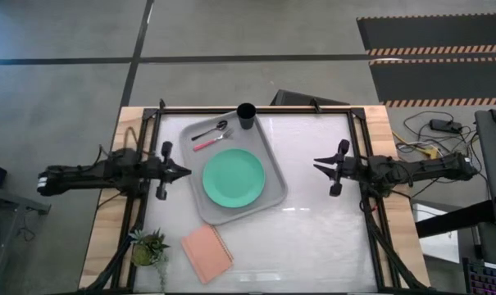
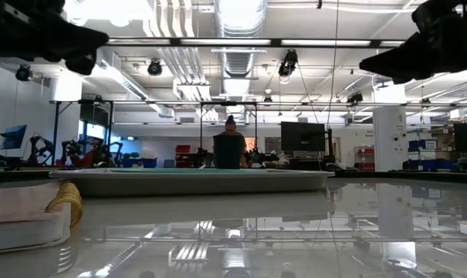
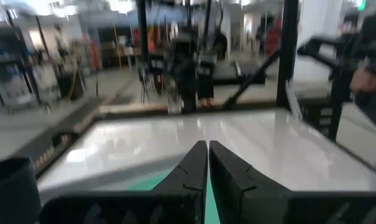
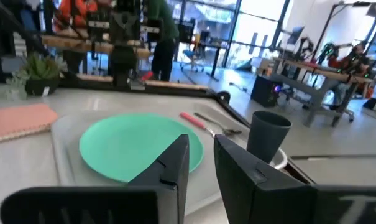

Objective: Pick and place plate/cup/fork/spoon on tray
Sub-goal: Return to Home Position

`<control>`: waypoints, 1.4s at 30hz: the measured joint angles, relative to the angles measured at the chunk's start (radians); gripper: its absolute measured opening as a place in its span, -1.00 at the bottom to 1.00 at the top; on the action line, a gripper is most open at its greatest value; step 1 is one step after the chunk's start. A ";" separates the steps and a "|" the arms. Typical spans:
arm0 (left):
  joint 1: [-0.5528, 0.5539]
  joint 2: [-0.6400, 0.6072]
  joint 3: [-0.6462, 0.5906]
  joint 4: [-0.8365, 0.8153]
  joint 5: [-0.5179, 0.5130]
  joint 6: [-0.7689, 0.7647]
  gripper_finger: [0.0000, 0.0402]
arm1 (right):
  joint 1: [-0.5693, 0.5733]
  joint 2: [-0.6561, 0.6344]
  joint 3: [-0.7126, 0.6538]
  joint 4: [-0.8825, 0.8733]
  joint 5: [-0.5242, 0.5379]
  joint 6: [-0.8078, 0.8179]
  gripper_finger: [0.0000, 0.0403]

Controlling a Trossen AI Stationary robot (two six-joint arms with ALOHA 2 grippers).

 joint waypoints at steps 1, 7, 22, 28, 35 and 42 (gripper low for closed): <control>0.000 -0.031 -0.013 0.003 0.000 0.000 -1.00 | 0.000 -0.015 -0.007 0.000 0.000 -0.002 -0.70; 0.000 -0.182 -0.099 0.000 0.004 -0.001 -1.00 | 0.000 -0.088 -0.035 -0.013 0.000 -0.031 -0.80; 0.000 -0.137 -0.181 0.051 0.004 -0.007 -1.00 | 0.000 -0.229 -0.098 -0.029 -0.074 -0.187 -0.96; 0.001 -0.116 -0.182 0.051 -0.004 -0.007 -1.00 | 0.000 -0.231 -0.098 -0.043 -0.101 -0.164 -0.96; 0.002 -0.097 -0.183 0.053 -0.005 -0.007 -1.00 | 0.000 -0.228 -0.097 -0.115 0.023 -0.217 -0.96; 0.002 -0.076 -0.184 0.054 -0.007 -0.007 -1.00 | -0.001 -0.201 -0.095 -0.119 0.090 -0.167 -0.96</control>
